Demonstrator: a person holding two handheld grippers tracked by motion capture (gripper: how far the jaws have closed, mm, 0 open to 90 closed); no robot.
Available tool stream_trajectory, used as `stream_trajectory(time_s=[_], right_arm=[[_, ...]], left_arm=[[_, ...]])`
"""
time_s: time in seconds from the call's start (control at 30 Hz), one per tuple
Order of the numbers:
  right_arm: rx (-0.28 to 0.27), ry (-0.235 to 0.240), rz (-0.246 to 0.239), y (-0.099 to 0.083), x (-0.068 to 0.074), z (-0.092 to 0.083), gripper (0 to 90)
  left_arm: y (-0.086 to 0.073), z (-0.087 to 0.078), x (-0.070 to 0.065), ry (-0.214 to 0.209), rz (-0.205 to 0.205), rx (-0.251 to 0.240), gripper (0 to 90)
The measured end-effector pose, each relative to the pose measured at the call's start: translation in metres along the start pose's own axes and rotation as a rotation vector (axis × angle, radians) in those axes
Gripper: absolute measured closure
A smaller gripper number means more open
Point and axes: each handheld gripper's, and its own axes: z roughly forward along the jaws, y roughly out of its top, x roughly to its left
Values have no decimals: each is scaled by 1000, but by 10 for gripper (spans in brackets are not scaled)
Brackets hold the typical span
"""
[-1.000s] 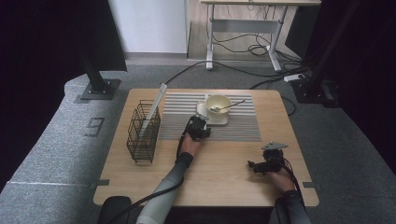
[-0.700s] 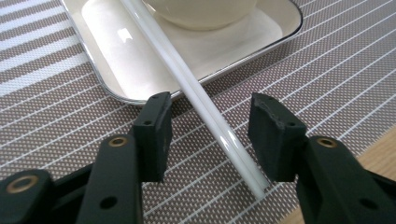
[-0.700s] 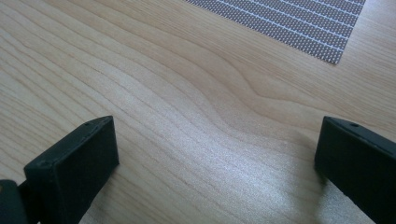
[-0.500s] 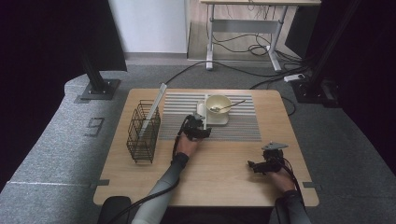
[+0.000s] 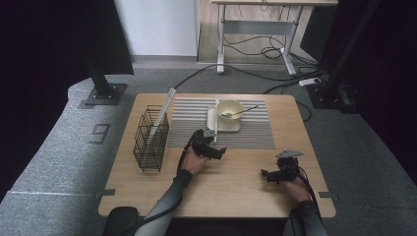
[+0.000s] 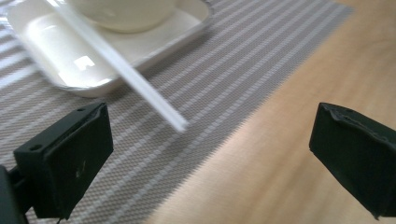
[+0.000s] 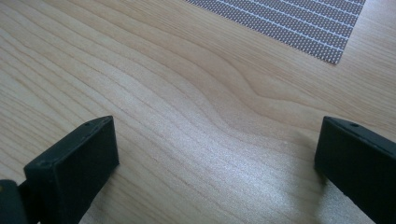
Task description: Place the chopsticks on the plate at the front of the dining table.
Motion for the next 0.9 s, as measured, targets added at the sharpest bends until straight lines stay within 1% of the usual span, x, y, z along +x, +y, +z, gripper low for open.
stream_trajectory(time_s=[0.07,0.13,0.23,0.3,0.4,0.5,0.7,0.9], right_arm=[[0,0,0,0,0,0,0],[0,0,0,0,0,0,0],[0,0,0,0,0,0,0],[0,0,0,0,0,0,0],[0,0,0,0,0,0,0],[0,0,0,0,0,0,0],[0,0,0,0,0,0,0],[0,0,0,0,0,0,0]], left_arm=[[-3,0,-2,-30,-5,-1,0],[-8,1,-4,-64,0,1,0],[-12,2,-6,-96,10,7,0],[-13,1,-8,-99,25,7,0],[-13,2,-11,-126,31,11,0],[-12,3,-14,-129,47,26,0],[-10,7,-16,-132,54,42,0],[-8,10,-15,-133,52,56,0]])
